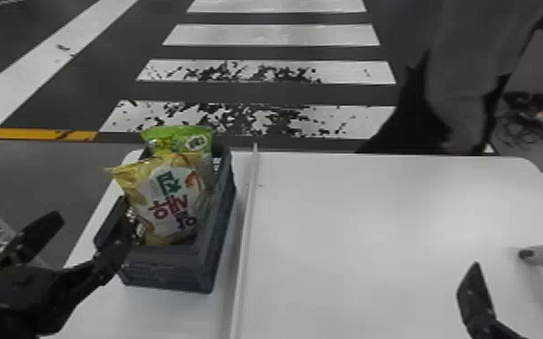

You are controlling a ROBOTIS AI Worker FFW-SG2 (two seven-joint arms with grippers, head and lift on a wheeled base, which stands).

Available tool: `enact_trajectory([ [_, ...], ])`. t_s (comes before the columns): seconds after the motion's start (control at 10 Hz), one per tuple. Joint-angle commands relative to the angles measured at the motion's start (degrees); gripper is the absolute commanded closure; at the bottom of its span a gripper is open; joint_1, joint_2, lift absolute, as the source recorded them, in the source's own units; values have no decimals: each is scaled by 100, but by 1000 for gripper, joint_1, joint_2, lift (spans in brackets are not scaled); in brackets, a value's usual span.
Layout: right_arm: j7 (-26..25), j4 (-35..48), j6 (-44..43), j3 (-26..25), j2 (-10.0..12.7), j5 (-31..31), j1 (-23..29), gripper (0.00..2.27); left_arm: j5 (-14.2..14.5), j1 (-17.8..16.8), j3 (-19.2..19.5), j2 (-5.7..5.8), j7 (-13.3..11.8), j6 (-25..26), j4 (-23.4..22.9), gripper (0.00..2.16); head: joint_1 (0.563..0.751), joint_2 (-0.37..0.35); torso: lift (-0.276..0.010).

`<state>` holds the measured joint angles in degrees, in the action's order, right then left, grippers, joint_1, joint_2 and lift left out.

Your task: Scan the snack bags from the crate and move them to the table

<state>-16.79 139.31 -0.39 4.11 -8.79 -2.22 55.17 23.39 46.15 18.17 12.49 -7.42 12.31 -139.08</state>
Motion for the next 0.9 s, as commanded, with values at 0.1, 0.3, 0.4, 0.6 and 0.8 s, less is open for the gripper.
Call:
enact_trajectory([
  [0.1,0,44,0,55,0,46,55,107,456,-414,653,-36,-717,646,355,87,695,123,-95],
  [0.3,0,70,0,73,-8,90,117,107,553,-695,899,-28,-1007,699,689,90,695,156,-95],
  [0.4,0,79,18,117,-17,152,125,107,561,-792,969,-10,-1051,699,812,90,695,181,-95],
  [0.6,0,158,123,275,-17,398,187,107,561,-1143,996,95,-1147,699,1252,83,695,212,-95],
  [0.8,0,228,229,512,-17,697,213,107,561,-1468,987,210,-1156,681,1718,83,695,263,-95],
])
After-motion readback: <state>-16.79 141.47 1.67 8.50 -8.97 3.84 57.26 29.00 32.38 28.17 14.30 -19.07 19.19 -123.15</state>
